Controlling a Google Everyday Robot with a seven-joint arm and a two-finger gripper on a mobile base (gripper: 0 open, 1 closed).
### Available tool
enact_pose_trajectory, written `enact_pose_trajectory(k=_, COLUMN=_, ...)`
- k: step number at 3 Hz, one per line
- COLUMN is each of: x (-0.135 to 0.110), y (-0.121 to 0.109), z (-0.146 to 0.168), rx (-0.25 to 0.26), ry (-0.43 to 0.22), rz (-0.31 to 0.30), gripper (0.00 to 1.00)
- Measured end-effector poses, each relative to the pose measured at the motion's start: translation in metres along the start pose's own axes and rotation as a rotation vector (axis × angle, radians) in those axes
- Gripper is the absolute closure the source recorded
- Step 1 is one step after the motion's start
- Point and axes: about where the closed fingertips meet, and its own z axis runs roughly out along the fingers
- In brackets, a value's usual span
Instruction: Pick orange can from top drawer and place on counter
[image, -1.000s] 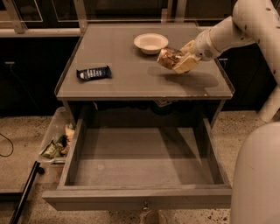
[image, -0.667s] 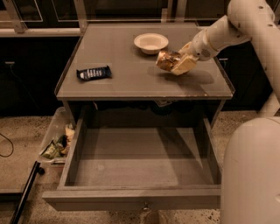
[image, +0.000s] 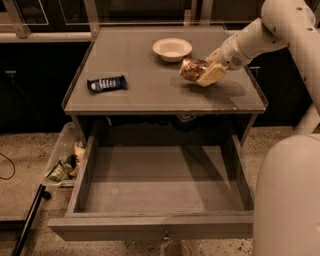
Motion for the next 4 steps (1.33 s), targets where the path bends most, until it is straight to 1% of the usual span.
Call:
enact_pose_trajectory(k=1, x=0.0000, y=0.0000, z=0.0000, rx=0.000, ry=0.000, rz=0.000, gripper=0.27)
enact_pose_trajectory(k=2, x=0.0000, y=0.0000, z=0.0001, rx=0.000, ry=0.000, rz=0.000, gripper=0.03)
enact_pose_trajectory(k=3, x=0.0000, y=0.0000, z=0.0001, rx=0.000, ry=0.000, rz=0.000, gripper=0.00)
enact_pose_trajectory(k=4, x=0.0000, y=0.0000, z=0.0001, rx=0.000, ry=0.000, rz=0.000, gripper=0.00)
